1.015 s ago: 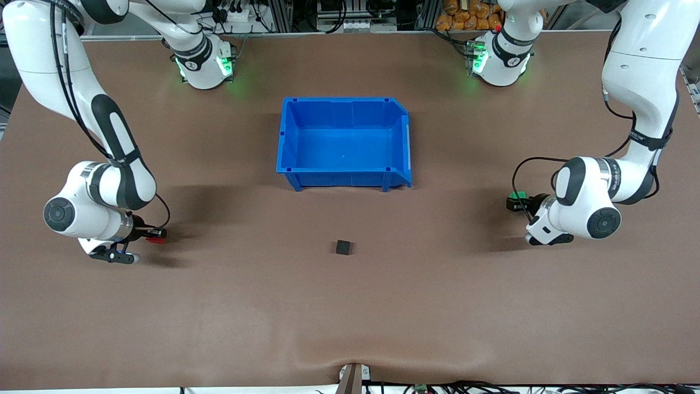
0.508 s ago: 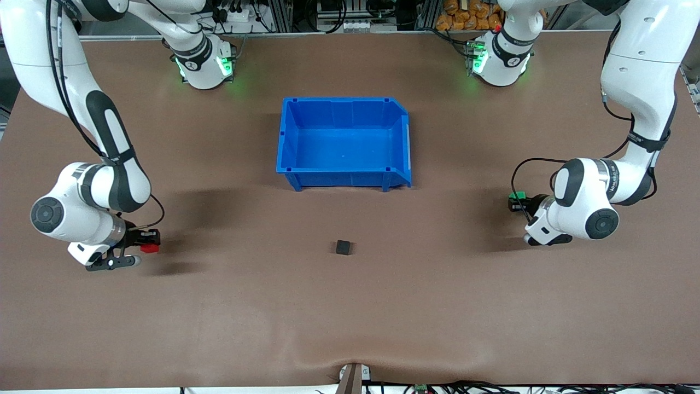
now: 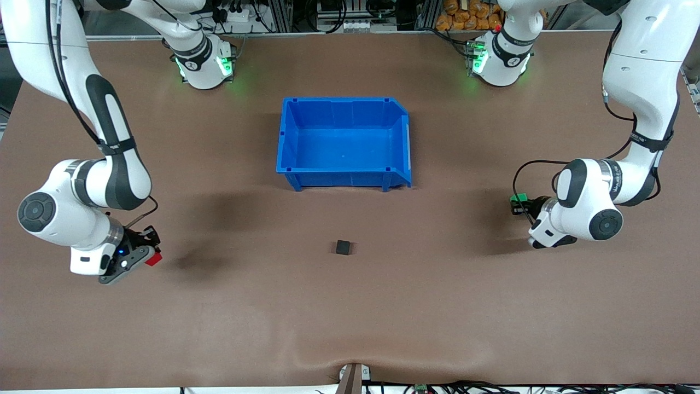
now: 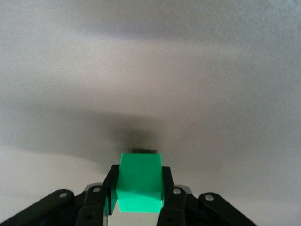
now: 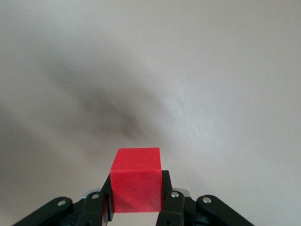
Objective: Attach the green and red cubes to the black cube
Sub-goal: 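Carry the red cube toward the black cube while the left gripper carries green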
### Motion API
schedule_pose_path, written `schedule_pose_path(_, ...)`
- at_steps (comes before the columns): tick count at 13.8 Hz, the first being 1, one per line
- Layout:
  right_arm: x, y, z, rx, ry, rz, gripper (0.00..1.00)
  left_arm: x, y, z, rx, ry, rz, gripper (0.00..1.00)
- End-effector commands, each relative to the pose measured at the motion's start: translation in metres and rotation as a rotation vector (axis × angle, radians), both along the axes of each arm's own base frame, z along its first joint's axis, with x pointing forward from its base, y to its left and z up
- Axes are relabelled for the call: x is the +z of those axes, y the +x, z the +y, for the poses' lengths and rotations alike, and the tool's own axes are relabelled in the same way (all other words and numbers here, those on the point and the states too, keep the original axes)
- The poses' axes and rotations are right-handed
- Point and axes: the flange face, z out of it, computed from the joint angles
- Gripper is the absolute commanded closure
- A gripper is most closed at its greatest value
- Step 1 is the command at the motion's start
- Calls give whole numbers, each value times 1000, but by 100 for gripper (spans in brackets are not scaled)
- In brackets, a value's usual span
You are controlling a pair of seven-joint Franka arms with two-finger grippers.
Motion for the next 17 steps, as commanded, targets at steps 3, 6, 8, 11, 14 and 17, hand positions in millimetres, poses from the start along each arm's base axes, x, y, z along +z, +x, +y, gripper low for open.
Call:
schedule_pose_path(3, 28, 15, 70, 347, -21, -57, 100, 21, 11, -1, 87, 44, -28, 100)
schedule_pose_path(6, 30, 24, 110, 524, -29, -82, 100, 35, 19, -10, 240, 42, -39, 100)
schedule_pose_path(8, 30, 22, 138, 598, -35, -87, 100, 47, 26, -19, 289, 41, -27, 100)
schedule_pose_path(11, 23, 24, 192, 744, -48, -97, 100, 59, 34, -24, 383, 17, -31, 100)
schedule_pose_path(14, 4, 13, 250, 818, -50, -84, 100, 72, 47, -34, 529, -26, -22, 100)
schedule_pose_path(17, -12, 16, 290, 819, -37, -34, 100, 80, 54, -55, 683, -51, 9, 100)
